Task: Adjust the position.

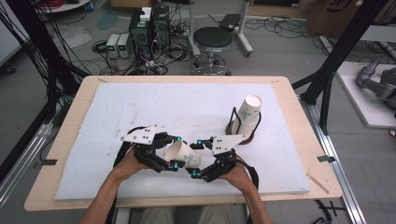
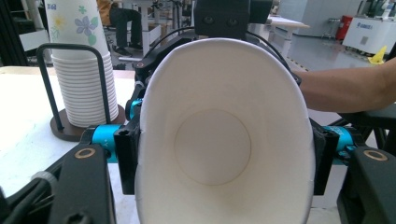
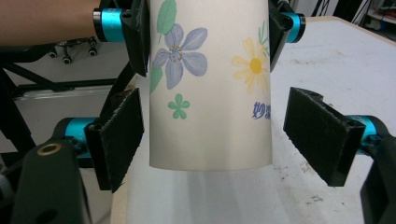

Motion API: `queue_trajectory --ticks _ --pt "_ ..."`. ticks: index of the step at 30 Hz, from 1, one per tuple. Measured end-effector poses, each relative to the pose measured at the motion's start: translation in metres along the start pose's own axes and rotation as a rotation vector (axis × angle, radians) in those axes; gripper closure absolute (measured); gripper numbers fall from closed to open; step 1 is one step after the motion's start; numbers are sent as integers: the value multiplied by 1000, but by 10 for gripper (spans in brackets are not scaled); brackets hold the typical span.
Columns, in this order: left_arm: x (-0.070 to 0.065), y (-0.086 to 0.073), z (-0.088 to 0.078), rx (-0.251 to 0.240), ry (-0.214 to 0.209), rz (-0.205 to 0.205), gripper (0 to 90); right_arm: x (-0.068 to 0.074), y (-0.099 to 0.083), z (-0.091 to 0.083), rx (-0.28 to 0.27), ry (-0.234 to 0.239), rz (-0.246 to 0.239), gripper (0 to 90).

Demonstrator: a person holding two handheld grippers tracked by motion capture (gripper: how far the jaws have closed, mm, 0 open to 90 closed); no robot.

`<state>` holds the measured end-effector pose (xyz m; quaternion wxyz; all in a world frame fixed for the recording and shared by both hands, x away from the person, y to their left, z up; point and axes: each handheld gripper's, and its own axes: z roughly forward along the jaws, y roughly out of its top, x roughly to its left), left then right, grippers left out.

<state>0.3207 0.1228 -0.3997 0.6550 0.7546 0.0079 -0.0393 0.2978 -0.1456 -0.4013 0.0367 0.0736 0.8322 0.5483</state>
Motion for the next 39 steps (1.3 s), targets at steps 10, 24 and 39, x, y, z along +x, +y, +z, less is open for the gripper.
queue_trajectory --ticks 10,24,39 --pt "-1 1 -4 9 21 7 336 1 0 -2 8 -9 2 205" --pt "-3 11 -20 56 81 32 332 2 -19 -27 22 -112 54 205" --pt "0 20 -25 129 125 43 330 2 -45 -56 -10 -258 128 205"
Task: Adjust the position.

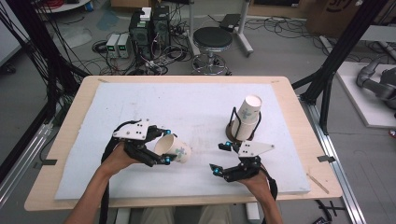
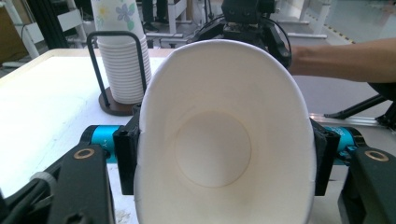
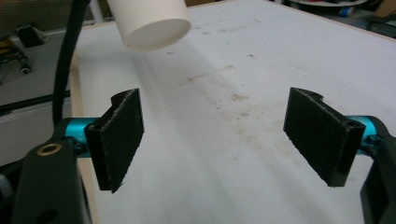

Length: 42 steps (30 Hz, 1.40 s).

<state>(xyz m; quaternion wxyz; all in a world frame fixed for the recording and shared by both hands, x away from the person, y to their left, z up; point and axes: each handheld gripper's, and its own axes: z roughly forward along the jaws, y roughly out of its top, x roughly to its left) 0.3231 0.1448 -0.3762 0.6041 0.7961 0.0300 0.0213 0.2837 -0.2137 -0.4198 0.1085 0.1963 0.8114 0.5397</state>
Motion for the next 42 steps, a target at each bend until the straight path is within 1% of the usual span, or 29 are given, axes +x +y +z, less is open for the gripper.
queue_trajectory --ticks 4,6,8,9,11,12,13,15,19,23,24,25,30,31,32,33,35,39,42 --pt "2 4 0 22 13 5 330 -3 -7 -6 -9 -36 29 206" --pt "2 5 0 21 19 3 330 -4 -9 -8 -12 -45 48 206" --pt "3 7 1 27 30 5 331 -5 -11 -10 -20 -68 46 206" --pt "3 7 1 33 35 8 330 -5 -12 -11 -21 -76 58 206" --pt "4 7 2 40 50 0 331 -6 -14 -13 -29 -99 66 206" --pt "4 7 3 43 56 0 330 -7 -16 -14 -33 -120 74 206" --pt "4 7 3 56 70 -2 330 -8 -17 -14 -38 -133 76 206" --pt "4 7 4 70 86 -8 330 -9 -20 -16 -41 -163 96 206" --pt "4 7 4 81 109 -15 330 -11 -24 -18 -49 -191 125 206" --pt "5 6 5 97 122 -22 328 -13 -27 -20 -52 -226 134 206" --pt "5 7 5 103 122 -23 328 -14 -28 -21 -49 -229 138 206" --pt "5 7 5 103 123 -25 328 -15 -29 -21 -44 -242 142 206" --pt "6 8 5 112 131 -25 328 -17 -37 -21 -32 -267 167 208" --pt "6 7 6 112 137 -31 328 -17 -38 -21 -31 -274 175 208" --pt "7 7 6 120 142 -28 328 -18 -40 -21 -31 -285 172 208" --pt "7 7 6 125 146 -35 329 -19 -41 -21 -29 -285 175 208" --pt "8 6 6 143 154 -42 328 -19 -42 -22 -31 -290 190 208" --pt "9 6 7 161 167 -48 329 -19 -42 -23 -38 -316 192 209" --pt "9 6 8 172 181 -61 329 -19 -42 -23 -34 -321 195 209"
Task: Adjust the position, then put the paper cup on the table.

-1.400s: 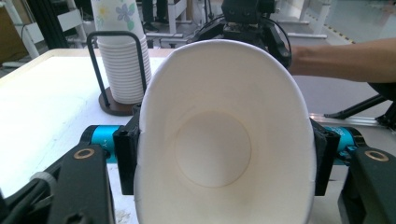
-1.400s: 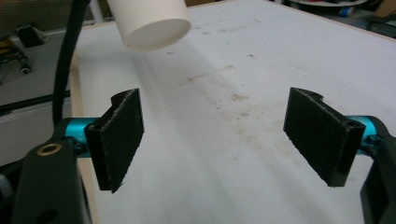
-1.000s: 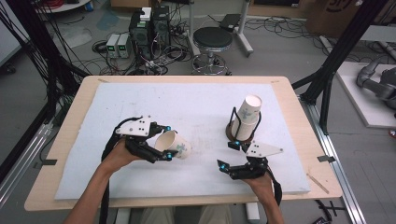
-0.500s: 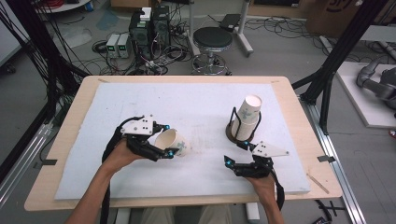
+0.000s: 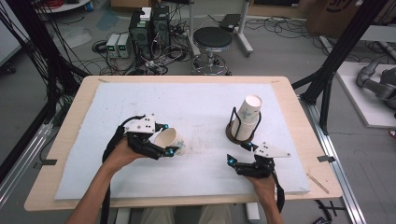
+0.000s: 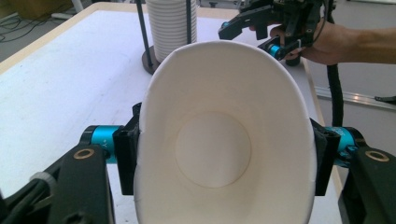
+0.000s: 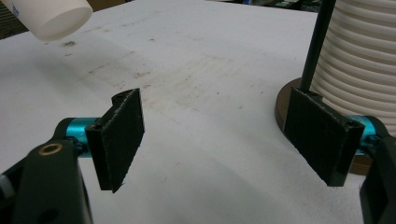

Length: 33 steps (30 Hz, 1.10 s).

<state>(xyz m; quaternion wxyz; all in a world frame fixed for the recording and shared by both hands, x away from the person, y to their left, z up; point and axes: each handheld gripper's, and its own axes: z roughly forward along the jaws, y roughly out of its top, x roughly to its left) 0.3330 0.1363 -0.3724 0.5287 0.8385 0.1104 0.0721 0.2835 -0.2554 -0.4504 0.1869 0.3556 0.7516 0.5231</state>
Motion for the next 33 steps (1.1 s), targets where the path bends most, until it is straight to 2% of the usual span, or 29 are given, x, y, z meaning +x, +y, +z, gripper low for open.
queue_trajectory --ticks 5,15,25,33 --pt "2 2 2 28 8 -4 329 0 0 1 5 -1 -7 209" --pt "2 2 6 46 14 -9 329 0 0 0 -1 -1 -6 209" --pt "4 2 7 58 11 -9 329 -1 0 0 -4 8 2 209" --pt "4 2 8 49 21 -23 330 -2 0 0 -6 17 6 209"
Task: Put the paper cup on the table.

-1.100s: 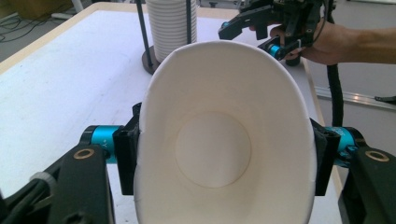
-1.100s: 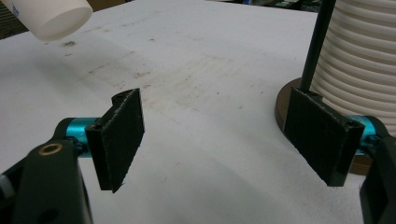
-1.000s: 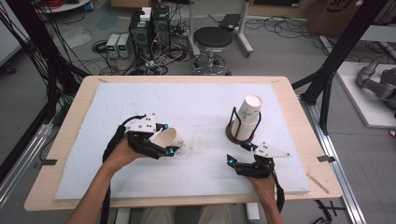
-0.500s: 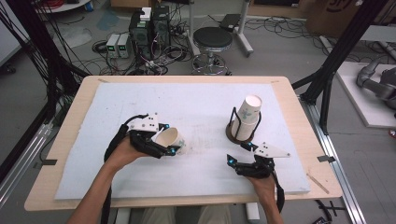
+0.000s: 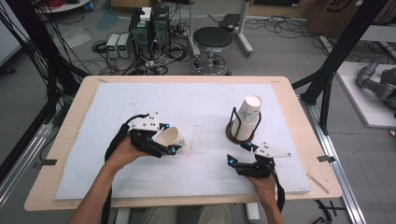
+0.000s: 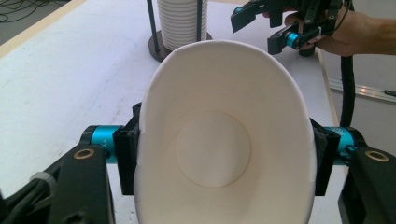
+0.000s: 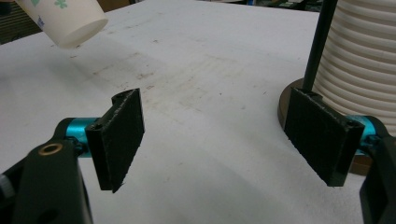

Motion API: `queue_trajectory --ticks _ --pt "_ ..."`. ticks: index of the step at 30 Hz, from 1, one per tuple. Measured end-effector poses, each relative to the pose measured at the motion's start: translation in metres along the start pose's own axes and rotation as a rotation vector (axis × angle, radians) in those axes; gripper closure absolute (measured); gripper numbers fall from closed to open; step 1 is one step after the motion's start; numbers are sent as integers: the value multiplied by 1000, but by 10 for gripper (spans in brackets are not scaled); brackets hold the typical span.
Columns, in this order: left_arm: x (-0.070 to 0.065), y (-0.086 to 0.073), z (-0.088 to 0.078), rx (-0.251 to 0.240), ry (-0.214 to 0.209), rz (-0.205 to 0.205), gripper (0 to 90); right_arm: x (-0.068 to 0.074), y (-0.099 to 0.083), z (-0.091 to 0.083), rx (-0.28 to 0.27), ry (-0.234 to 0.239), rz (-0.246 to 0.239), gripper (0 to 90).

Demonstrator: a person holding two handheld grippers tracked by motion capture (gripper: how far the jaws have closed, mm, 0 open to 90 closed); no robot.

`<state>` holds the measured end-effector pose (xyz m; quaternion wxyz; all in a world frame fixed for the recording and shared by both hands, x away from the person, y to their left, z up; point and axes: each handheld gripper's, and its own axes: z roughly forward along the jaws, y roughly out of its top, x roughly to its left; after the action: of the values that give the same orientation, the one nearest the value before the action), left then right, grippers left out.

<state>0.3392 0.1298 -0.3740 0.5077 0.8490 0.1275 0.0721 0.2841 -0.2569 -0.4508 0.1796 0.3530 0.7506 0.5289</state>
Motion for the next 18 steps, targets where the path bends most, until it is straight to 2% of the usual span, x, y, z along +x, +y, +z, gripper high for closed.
queue_trajectory --ticks 9,18 --pt "1 0 1 8 -1 4 331 1 0 0 2 2 -4 209" --pt "1 2 5 38 -2 1 330 1 0 0 4 -2 -8 209"
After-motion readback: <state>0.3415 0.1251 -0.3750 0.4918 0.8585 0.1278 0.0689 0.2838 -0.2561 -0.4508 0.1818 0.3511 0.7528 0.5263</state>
